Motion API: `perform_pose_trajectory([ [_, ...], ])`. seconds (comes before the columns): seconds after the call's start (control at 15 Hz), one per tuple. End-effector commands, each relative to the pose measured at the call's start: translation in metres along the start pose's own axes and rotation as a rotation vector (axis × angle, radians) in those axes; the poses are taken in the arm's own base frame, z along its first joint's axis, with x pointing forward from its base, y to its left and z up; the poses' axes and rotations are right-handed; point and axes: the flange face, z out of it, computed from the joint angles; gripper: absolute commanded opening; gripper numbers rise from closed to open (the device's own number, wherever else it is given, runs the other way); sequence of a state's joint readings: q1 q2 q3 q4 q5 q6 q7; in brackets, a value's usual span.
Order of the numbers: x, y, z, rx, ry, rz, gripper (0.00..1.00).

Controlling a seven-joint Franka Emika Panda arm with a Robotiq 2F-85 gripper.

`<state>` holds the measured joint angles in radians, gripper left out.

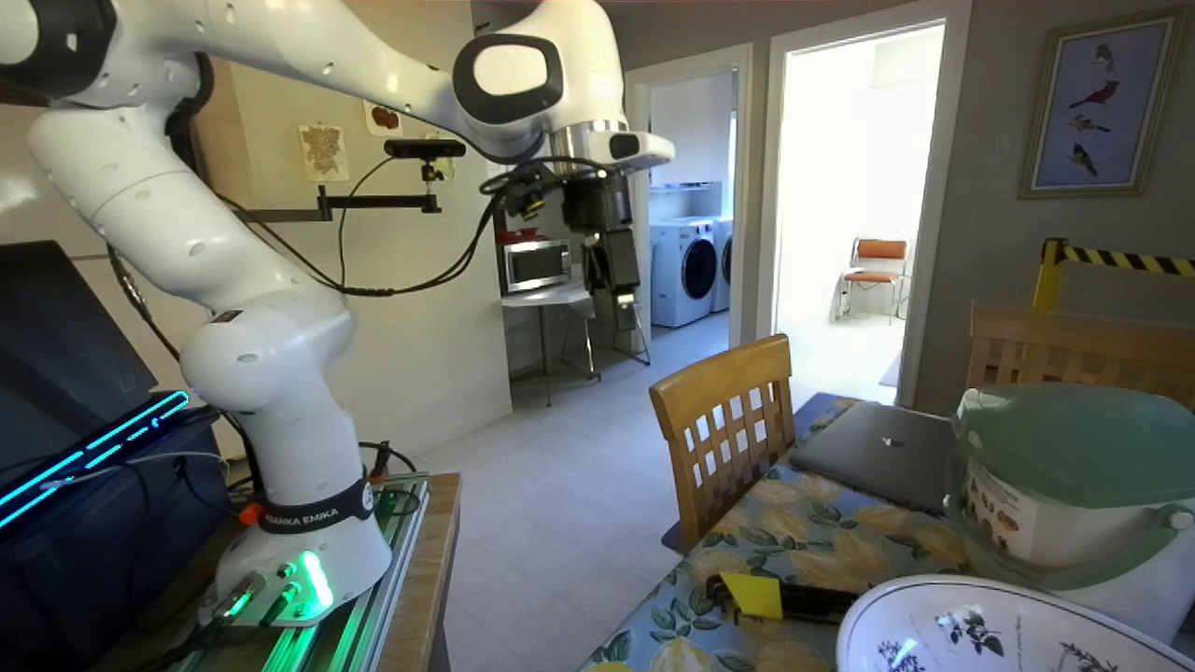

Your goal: Put the pink lid in the bowl

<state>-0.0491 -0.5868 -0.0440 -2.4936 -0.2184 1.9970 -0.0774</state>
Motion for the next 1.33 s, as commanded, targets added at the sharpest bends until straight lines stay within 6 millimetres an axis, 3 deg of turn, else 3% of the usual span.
perform_pose_trajectory([
  [0.0,0.038,0.022,0.048,0.049,-0.101,0.045,1.0],
  [0.47,0.086,0.099,0.173,0.258,-0.259,0.245,1.0],
  [0.8,0.106,0.153,0.24,0.341,-0.345,0.454,1.0],
  [0.87,0.09,0.136,0.22,0.303,-0.308,0.389,1.0],
  [1.0,0.092,0.143,0.234,0.303,-0.325,0.401,1.0],
  [1.27,0.096,0.138,0.225,0.303,-0.31,0.389,1.0],
])
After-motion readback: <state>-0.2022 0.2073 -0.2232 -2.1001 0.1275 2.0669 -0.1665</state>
